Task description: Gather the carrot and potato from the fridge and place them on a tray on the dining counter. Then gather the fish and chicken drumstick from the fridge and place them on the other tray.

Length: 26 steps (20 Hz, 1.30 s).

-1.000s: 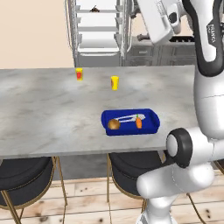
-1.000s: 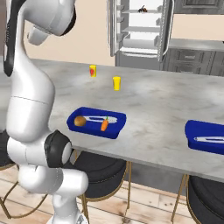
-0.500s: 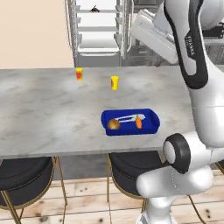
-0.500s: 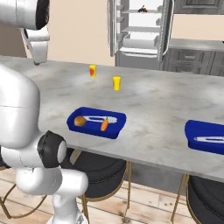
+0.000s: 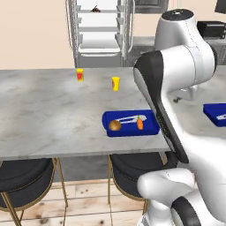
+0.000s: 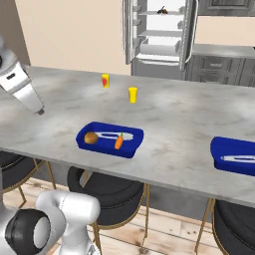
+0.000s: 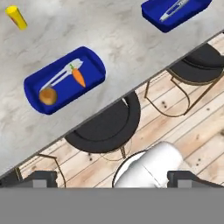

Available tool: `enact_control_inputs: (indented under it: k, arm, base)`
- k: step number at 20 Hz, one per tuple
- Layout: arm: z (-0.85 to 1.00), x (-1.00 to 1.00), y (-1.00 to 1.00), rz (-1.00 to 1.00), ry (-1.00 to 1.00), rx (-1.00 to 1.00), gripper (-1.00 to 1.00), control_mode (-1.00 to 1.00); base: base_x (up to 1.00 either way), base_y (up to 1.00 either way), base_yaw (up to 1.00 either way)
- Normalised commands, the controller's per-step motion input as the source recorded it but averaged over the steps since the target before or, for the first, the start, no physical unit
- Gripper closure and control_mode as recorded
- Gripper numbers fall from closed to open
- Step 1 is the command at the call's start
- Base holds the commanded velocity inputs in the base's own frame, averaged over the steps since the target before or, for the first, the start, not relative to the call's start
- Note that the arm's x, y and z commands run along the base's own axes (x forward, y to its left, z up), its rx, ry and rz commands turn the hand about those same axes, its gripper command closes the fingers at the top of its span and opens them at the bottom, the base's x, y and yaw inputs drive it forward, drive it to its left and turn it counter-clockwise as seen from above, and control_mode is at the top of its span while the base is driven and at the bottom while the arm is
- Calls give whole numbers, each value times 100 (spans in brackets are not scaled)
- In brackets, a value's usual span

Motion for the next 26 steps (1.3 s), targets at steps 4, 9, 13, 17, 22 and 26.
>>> enact_control_inputs:
  k: [4,9,13,17,22,26]
  arm:
    - [-46,-22,-100,21,-16,-29,-100,-100]
    - [-2,-5,-25,11,-6,-8,-100,-100]
    - [-2,-3,0,0,0,-1,-100,-100]
    - [-6,-44,0,0,-6,-1,-100,100]
    - [0,0,0,0,0,0,-100,100]
    - [0,0,0,0,0,0,-100,100]
  base:
    - [0,0,0]
    - [0,0,0]
    - [0,0,0]
    - [-24,-1,-1]
    - [-99,-10,-10]
    - [-62,-76,-1]
